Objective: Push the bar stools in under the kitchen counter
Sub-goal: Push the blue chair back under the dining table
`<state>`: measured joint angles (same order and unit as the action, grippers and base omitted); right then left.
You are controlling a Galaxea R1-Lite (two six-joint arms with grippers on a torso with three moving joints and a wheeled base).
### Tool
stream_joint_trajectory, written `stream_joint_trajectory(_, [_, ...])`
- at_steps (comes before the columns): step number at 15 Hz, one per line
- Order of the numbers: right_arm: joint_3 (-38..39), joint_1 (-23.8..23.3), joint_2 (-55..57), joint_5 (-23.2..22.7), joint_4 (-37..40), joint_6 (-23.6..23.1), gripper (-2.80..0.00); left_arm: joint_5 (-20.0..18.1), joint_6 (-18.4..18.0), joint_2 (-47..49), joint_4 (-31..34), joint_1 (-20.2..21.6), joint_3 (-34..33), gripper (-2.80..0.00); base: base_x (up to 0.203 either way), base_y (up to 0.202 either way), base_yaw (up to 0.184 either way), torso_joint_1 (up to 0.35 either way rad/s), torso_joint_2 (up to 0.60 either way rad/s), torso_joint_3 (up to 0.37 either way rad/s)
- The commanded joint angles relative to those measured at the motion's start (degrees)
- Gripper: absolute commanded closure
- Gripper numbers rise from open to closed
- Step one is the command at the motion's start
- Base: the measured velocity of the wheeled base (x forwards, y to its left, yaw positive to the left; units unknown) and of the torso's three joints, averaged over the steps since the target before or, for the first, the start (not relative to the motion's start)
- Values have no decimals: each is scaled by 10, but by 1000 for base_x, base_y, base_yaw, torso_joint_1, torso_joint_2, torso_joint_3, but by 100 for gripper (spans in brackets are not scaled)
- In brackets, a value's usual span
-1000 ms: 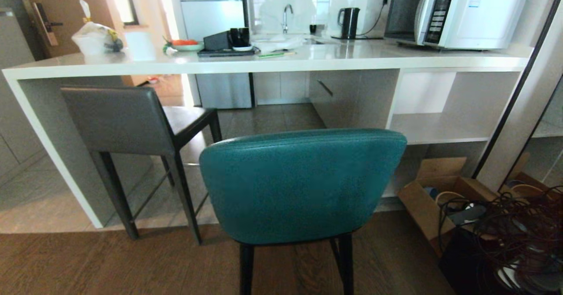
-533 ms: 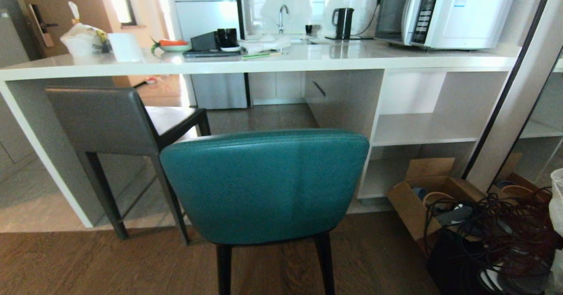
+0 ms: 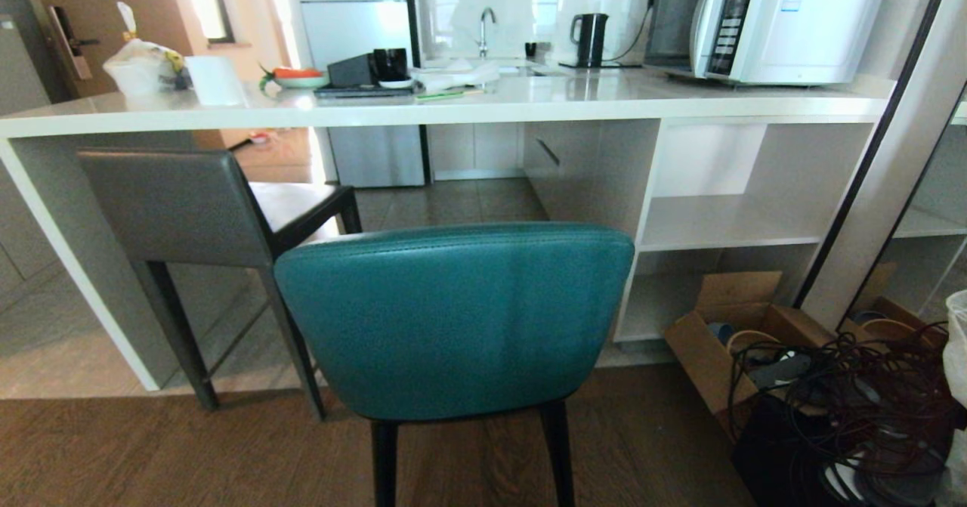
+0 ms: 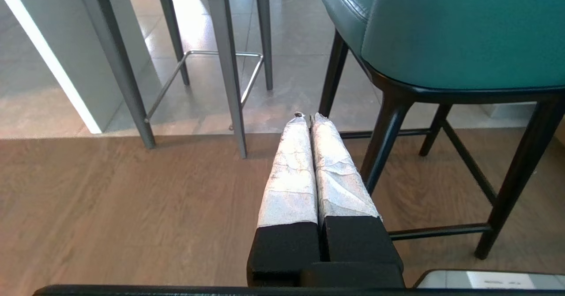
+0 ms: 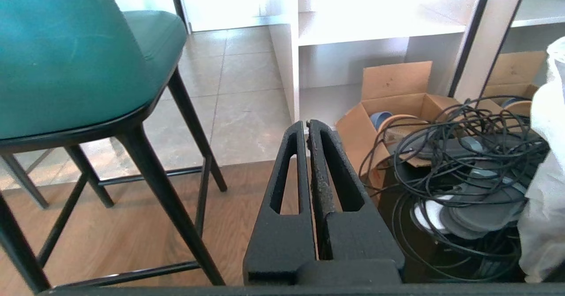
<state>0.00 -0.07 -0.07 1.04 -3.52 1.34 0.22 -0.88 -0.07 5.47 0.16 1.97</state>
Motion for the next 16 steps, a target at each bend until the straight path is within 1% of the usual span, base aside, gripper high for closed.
stream_joint_trajectory(1, [11, 0, 0, 0, 0, 0, 0, 0, 1, -3, 1, 0, 0, 0, 0, 0, 0, 0, 0, 0])
stream_joint_trajectory(3, [12, 0, -1, -2, -3, -1, 0, -1, 4, -3, 1, 1, 0, 0, 0, 0, 0, 0, 0, 0])
stream_joint_trajectory(4, [12, 0, -1, -4, 1, -9, 0, 0, 5, -3, 1, 0, 0, 0, 0, 0, 0, 0, 0, 0])
stream_joint_trajectory(5, [10, 0, 0, -7, 9, -12, 0, 0, -3, -3, 2, 2, 0, 0, 0, 0, 0, 0, 0, 0])
stream_joint_trajectory(6, [7, 0, -1, -12, 16, -16, 0, -3, -27, -3, 4, 1, 3, 0, 0, 0, 0, 0, 0, 0])
stream_joint_trajectory(7, [-4, 0, 1, -19, 23, -35, 0, -20, -67, -3, 8, 1, 6, 0, 0, 0, 0, 0, 0, 0])
stream_joint_trajectory(8, [-19, 0, 15, -28, 25, -39, 0, -52, -88, 1, 6, 1, 17, 0, 0, 0, 0, 0, 0, 0])
stream_joint_trajectory(9, [-34, 0, 37, -35, 25, -39, 0, -81, -91, 13, 6, 1, 47, 0, 0, 0, 0, 0, 0, 0])
stream_joint_trajectory(11, [-80, 1, 97, -43, 22, -38, 0, -134, -92, 79, -8, -1, 88, 0, 0, 0, 0, 0, 0, 0])
stream_joint_trajectory(12, [-103, 1, 138, -46, 11, -34, 0, -145, -92, 118, -33, -4, 99, 0, 0, 0, 0, 0, 0, 0])
stream_joint_trajectory(13, [-126, 1, 191, -48, -11, -31, 0, -151, -90, 169, -75, -9, 109, 0, 0, 0, 0, 0, 0, 0])
stream_joint_trajectory(16, [-174, 4, 376, -53, -136, -24, 0, -157, -67, 365, -223, -15, 143, 0, 0, 0, 0, 0, 0, 0])
